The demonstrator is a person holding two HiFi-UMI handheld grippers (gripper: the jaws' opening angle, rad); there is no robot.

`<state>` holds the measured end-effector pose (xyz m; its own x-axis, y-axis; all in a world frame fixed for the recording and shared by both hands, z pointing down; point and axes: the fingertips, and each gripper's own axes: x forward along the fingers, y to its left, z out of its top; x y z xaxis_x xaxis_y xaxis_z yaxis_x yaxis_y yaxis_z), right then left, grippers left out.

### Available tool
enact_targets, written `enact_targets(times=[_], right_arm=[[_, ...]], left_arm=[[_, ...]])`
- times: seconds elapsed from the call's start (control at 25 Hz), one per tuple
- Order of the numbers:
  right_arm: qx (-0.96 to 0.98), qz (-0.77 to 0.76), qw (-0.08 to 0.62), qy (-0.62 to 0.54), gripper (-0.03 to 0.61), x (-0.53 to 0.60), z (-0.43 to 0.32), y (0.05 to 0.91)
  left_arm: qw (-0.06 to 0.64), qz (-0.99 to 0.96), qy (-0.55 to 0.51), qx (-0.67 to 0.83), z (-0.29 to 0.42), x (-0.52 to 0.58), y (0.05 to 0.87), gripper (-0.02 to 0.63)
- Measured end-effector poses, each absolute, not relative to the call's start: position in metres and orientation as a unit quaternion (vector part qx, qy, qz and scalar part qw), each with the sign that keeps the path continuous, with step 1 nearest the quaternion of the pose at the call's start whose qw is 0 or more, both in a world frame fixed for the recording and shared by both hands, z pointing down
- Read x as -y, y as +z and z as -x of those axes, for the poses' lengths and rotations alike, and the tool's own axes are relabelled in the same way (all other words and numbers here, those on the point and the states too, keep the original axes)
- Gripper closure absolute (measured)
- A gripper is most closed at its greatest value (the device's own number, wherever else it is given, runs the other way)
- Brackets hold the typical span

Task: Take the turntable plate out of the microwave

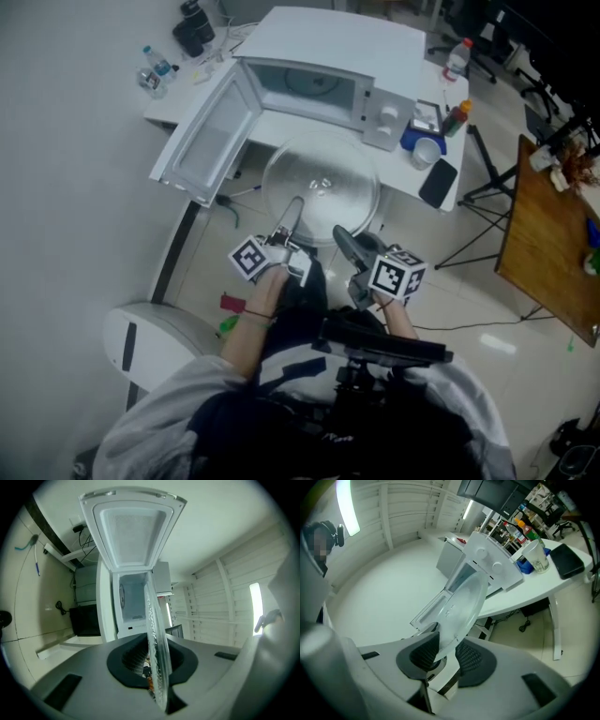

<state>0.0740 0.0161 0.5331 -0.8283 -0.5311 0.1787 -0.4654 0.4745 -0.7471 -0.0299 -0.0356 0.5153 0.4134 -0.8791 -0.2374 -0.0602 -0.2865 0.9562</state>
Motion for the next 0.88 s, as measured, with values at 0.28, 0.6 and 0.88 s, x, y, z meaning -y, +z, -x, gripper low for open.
enact_targets(times=[0.28,0.6,0.88], right_arm=[[-0.859,0.275,0.049,-0.428,0.462,-0.064,-0.081,0.527],[-0.862,0.273,0.052,-0.424,0.462,-0.080,-0.063,0.520],[-0.853,0.290,0.064,-0.429,0.462,-0.085,-0.035,0.514]], left_arm=[[0.472,-0.697,-0.410,0.352,0.023,-0.012,0.504,0.595],[0.469,-0.697,-0.405,0.360,0.040,-0.030,0.498,0.595],[0.481,-0.701,-0.394,0.349,0.065,-0.030,0.492,0.595]])
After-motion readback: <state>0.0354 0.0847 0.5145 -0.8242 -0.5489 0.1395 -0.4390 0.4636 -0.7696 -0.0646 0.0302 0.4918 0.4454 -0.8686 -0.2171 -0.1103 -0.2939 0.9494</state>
